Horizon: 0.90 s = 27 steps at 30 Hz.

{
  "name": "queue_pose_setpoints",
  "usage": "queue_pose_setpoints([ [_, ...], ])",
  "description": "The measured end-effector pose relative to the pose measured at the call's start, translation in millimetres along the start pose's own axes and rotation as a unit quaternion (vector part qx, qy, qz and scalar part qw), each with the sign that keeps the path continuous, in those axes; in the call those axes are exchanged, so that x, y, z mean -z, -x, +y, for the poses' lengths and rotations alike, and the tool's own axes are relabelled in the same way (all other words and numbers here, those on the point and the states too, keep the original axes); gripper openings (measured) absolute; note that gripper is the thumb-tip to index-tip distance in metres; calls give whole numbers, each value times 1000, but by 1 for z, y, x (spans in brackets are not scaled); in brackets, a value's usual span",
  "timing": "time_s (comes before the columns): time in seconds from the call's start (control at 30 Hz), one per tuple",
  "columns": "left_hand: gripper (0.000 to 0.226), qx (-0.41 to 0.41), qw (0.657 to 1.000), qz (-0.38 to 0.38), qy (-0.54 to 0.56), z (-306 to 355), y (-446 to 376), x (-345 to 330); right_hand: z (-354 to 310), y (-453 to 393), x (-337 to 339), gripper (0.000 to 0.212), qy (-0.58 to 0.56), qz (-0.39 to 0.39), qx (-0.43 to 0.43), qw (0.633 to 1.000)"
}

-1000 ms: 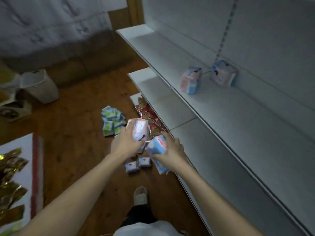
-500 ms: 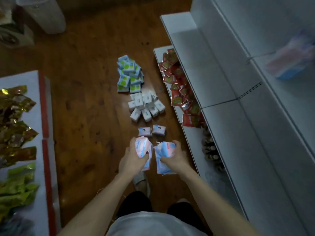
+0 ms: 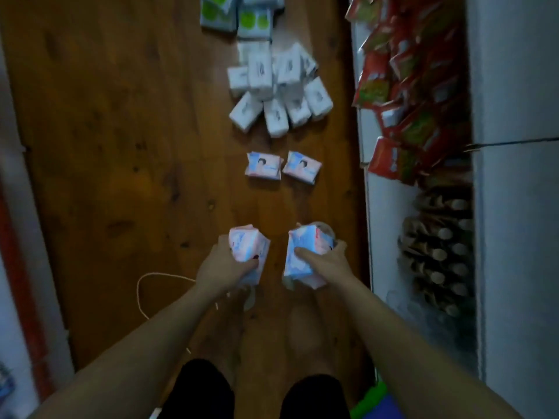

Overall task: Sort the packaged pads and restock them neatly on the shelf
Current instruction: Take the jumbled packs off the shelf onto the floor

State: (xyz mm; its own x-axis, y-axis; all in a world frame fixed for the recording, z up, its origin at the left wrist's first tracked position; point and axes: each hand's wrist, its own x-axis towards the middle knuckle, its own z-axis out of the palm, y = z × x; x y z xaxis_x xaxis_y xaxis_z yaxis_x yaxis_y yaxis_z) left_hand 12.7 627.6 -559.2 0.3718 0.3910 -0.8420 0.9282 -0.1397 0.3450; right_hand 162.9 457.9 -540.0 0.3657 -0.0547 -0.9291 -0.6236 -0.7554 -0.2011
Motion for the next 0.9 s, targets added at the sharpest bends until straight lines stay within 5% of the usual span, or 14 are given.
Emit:
queue_pose_setpoints([
  [0.2, 82, 72, 993, -1, -90, -13, -160, -82, -3, -198, -40, 119, 61, 17, -15, 998],
  [0.43, 81, 58, 996, 68, -20, -1, -285, -128, -13, -326, -89, 91, 54, 88, 96, 990],
  [0.67, 84, 11, 999, -29, 25, 2, -265, -112, 2, -305, -84, 82, 22, 44, 98, 994],
  [0.9, 61, -4, 994, -57, -94, 70, -195, -49, -43, -209, -17, 70, 124, 38, 109, 985],
])
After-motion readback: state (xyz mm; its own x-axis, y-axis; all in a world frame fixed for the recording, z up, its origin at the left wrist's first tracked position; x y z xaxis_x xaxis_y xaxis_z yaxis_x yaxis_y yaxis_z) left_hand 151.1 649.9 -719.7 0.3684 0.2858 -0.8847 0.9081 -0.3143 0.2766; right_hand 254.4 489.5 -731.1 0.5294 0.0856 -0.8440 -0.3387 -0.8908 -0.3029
